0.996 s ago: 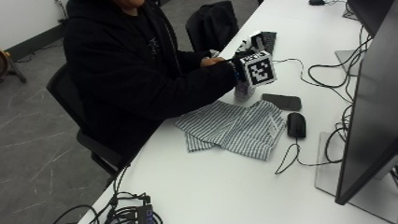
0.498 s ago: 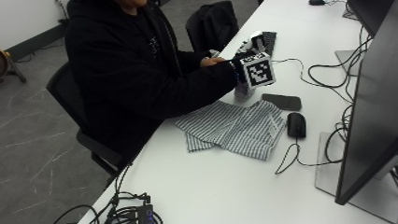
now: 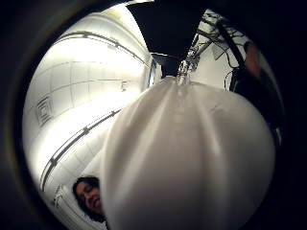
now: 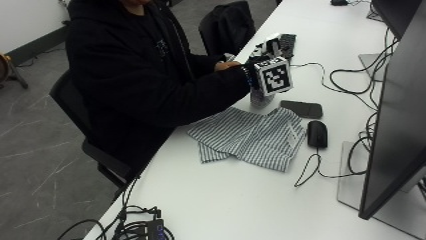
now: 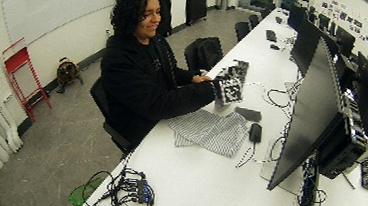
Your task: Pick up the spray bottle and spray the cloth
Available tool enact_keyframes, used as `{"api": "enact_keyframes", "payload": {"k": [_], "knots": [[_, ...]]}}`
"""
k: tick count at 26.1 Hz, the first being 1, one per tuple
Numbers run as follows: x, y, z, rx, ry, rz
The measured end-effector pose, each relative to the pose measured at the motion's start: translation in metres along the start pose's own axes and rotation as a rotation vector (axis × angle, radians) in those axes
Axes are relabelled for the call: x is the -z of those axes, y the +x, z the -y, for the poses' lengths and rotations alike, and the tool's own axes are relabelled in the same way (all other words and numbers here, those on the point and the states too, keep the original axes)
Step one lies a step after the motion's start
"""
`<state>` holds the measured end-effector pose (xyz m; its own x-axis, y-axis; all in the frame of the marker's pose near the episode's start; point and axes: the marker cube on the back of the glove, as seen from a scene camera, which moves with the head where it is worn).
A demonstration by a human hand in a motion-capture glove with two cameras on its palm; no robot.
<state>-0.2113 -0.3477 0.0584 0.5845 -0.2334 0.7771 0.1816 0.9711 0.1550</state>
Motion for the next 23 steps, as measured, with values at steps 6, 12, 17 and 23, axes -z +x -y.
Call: {"api": "enact_keyframes", "payload": {"k": [6,12,17,23], "knots": [[0.037,0.0,-0.027,-0.017,-0.041,-0.152],[0.093,0.004,-0.061,-0.052,-0.013,-0.442],[0.129,-0.004,-0.099,-0.055,-0.079,-0.729],[0.149,-0.003,-0.148,-0.071,-0.187,-0.909]]}}
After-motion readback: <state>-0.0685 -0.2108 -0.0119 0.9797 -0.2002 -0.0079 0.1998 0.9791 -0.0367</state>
